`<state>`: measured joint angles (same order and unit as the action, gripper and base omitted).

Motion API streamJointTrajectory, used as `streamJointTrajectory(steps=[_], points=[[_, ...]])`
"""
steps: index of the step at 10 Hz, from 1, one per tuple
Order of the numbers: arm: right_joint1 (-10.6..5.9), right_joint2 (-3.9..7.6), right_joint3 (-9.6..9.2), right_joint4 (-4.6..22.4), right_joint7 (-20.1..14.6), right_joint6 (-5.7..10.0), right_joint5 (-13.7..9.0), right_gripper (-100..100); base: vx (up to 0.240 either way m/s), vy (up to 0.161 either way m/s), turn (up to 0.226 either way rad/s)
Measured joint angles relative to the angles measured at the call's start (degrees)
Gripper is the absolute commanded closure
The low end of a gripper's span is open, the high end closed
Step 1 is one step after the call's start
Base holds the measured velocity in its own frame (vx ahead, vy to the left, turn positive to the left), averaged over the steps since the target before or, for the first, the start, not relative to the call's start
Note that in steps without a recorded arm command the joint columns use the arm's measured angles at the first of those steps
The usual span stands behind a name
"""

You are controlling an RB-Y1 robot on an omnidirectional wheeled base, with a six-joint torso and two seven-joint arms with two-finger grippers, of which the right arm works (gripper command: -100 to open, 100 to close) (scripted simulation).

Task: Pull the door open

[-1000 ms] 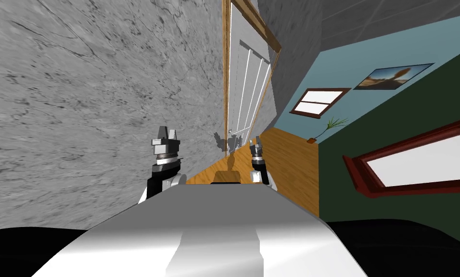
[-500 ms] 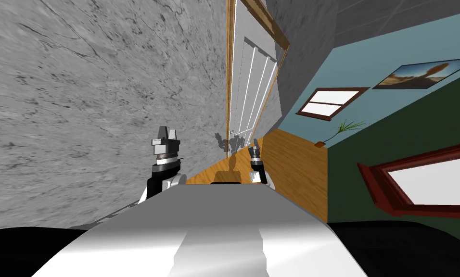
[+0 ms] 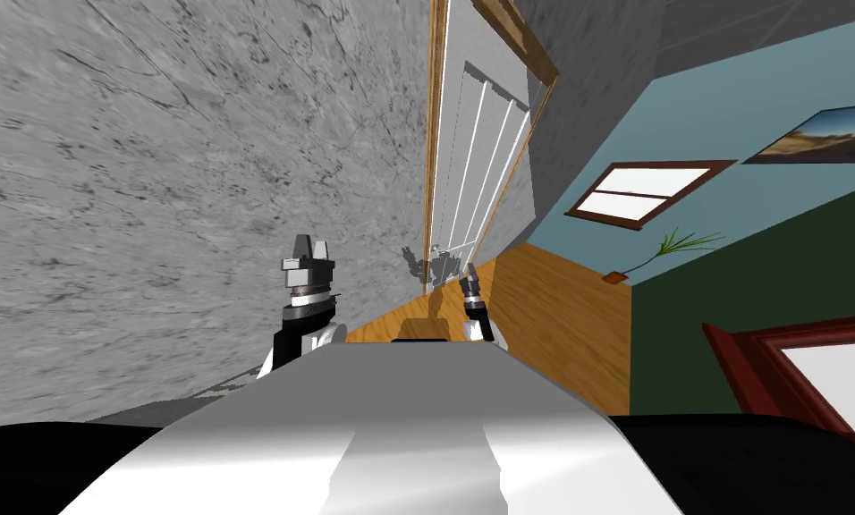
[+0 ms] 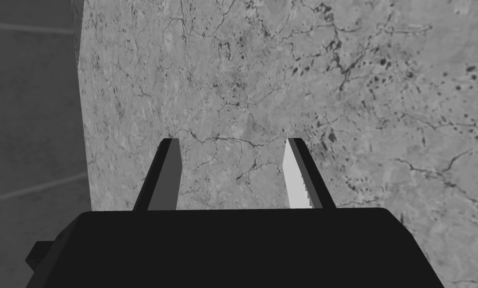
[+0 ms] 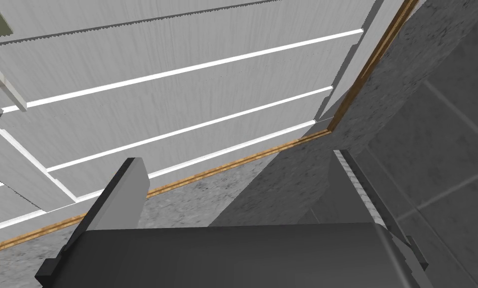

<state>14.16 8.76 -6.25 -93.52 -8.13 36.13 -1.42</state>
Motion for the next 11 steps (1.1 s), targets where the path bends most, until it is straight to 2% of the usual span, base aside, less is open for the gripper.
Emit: streamJointTrajectory(steps=[2, 3, 5, 7, 11], points=[[-1.20, 1.00, -0.25, 4.06, -0.50, 1.08, -0.61, -100, 0.078, -0.053, 0.187], [-1.21, 1.51, -0.52, 5.05, -0.79, 1.29, -0.88, -100, 0.057, -0.050, 0.048], [-2.05, 1.88, -0.77, 7.81, -0.98, 2.08, -1.16, -100, 0.057, -0.044, 0.148], [-3.66, 2.86, -0.98, 11.88, -1.56, 3.40, -1.78, -100, 0.062, -0.054, 0.114], [-4.80, 3.77, -1.53, 17.03, -2.02, 4.56, -2.42, -100, 0.050, -0.042, 0.109]])
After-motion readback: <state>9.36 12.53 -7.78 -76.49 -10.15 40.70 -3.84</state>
